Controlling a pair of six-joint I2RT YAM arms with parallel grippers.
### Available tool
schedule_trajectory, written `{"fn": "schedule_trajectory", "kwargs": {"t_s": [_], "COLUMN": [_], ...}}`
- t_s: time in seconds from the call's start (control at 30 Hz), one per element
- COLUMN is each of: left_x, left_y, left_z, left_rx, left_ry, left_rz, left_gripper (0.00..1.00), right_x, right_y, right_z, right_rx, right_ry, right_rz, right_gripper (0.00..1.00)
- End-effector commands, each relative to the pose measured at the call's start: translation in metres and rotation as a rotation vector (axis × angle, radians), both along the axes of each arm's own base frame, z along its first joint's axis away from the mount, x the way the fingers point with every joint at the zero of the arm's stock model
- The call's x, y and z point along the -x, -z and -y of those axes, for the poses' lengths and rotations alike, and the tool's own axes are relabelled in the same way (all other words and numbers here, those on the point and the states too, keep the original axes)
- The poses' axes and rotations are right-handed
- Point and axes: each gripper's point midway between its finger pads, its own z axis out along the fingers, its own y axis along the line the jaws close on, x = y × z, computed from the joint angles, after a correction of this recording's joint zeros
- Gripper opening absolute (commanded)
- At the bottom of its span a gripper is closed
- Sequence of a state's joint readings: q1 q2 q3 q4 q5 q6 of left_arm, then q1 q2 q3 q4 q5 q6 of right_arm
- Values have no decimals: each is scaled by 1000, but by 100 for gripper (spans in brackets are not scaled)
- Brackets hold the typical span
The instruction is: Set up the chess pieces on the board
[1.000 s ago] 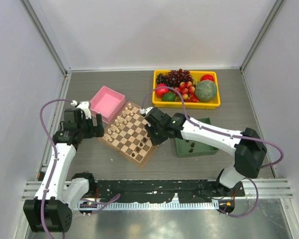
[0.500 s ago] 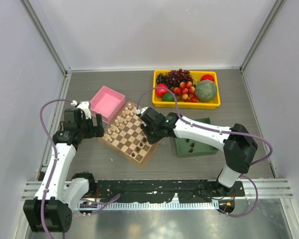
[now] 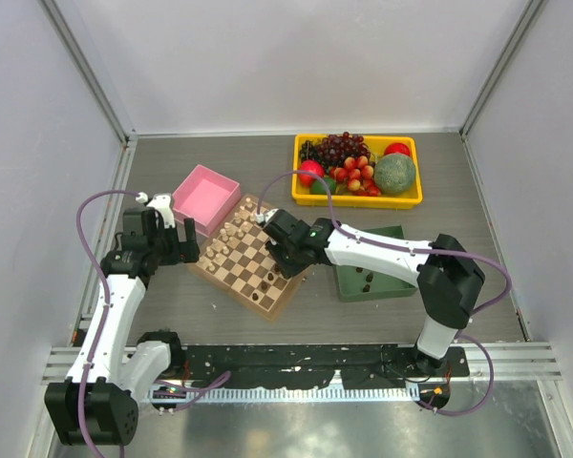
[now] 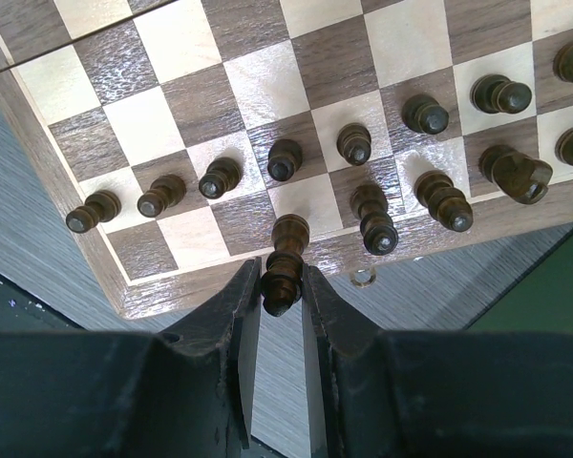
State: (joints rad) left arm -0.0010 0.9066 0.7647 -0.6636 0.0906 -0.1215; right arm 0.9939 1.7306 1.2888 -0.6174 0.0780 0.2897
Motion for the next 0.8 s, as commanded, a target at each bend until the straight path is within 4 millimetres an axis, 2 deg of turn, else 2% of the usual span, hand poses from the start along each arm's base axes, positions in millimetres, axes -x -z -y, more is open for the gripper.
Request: {"fn": "schedule_trajectory", "kwargs": {"t_s": [0.0, 0.77], "left_x": [-8, -7], "left_y": [-19, -21], "left_z": [1, 0], "left_rx": [-9, -11], "left_ry": [15, 14], "left_rz": [60, 66], "left_gripper": [99, 99], "right_x": [-10, -14], "right_y": [-14, -5], "right_z": [-12, -11], "right_rx": [-31, 11], "right_ry": [1, 8], "right_rz": [52, 48], "right_gripper": [18, 24]}}
